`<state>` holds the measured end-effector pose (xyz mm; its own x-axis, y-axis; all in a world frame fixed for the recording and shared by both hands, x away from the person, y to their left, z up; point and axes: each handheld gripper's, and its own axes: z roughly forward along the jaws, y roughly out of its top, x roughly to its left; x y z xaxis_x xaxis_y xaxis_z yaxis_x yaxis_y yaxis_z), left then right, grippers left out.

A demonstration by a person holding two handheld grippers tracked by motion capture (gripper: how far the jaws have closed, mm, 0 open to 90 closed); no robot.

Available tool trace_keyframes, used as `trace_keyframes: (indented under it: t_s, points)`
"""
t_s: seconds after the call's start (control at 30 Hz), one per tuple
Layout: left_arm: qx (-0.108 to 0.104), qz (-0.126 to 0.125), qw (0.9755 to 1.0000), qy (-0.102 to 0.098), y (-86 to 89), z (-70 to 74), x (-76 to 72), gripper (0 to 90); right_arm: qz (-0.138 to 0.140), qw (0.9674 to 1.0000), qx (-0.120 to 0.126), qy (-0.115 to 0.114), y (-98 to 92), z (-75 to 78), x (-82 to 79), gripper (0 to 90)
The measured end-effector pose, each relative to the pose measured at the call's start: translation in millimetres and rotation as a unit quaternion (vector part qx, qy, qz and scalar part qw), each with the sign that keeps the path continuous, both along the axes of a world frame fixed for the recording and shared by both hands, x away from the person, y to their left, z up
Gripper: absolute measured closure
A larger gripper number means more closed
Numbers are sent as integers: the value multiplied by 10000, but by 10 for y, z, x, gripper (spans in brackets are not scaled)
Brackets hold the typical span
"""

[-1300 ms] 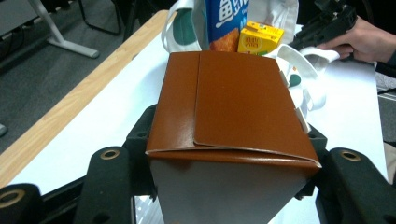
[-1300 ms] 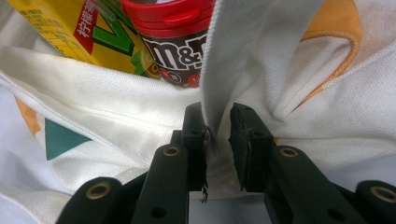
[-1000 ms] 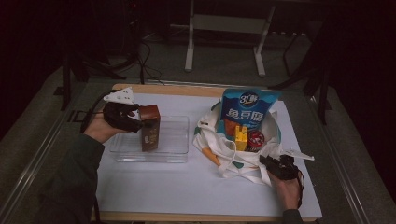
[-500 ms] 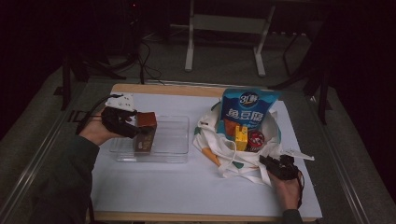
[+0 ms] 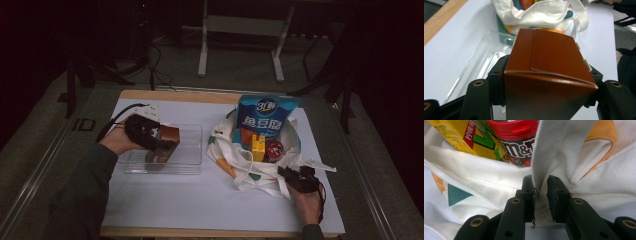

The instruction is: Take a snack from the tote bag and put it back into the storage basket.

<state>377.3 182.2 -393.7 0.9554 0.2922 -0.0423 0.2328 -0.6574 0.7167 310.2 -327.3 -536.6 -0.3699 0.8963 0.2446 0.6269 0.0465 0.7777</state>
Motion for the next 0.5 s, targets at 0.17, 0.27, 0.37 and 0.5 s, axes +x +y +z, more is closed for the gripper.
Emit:
trace_keyframes:
  t_s: [0.17, 0.27, 0.37, 0.5]
  points:
    - [45, -42, 9999, 86, -199, -70, 43, 371, 0, 10000, 3, 5, 0, 1, 1, 756]
    - [83, -86, 9998, 174, -292, -122, 71, 362, 0, 10000, 3, 3, 0, 0, 0, 756]
    - [152, -106, 9994, 284, -368, -166, 87, 356, 6, 10000, 9, 8, -2, 1, 2, 756]
    - [270, -142, 9988, 389, -447, -216, 90, 352, 3, 10000, 6, 6, -1, 1, 1, 755]
